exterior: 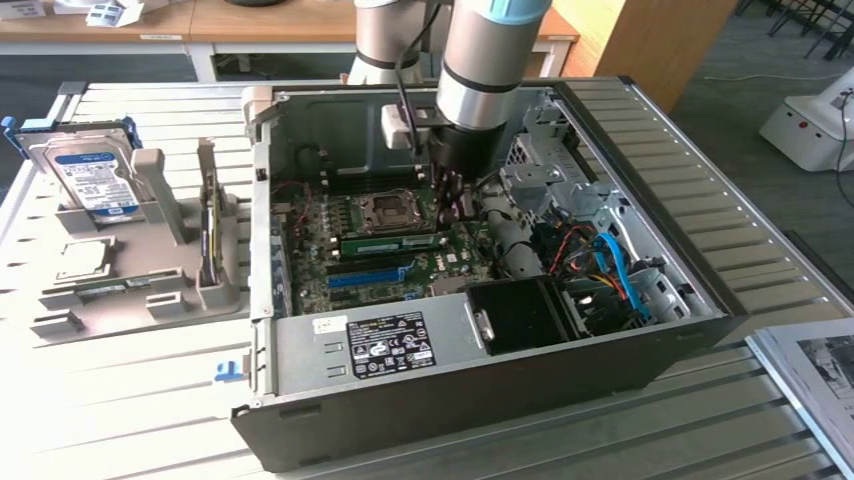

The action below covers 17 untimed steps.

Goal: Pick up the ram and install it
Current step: 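Press down the ram until it locks into place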

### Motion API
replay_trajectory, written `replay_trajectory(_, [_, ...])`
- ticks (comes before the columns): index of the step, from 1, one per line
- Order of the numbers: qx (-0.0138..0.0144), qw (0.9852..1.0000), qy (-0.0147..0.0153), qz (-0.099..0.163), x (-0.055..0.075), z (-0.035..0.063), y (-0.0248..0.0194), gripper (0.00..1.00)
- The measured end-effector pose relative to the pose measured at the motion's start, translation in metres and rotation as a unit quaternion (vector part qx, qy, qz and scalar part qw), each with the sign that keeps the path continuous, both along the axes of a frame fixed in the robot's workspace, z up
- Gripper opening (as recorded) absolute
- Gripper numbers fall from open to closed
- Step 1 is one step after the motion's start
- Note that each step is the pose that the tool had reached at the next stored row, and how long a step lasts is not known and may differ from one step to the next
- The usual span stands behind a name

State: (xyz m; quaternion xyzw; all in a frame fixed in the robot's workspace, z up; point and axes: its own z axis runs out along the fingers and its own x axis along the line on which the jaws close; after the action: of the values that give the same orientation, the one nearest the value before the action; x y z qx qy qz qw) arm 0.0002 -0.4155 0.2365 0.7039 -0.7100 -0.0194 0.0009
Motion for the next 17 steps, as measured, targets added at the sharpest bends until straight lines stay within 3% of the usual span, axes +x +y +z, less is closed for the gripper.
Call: replay_trajectory(17, [0.0, 1.0, 0.0003, 0.0, -0.0004, 0.0074, 0.0, 0.1])
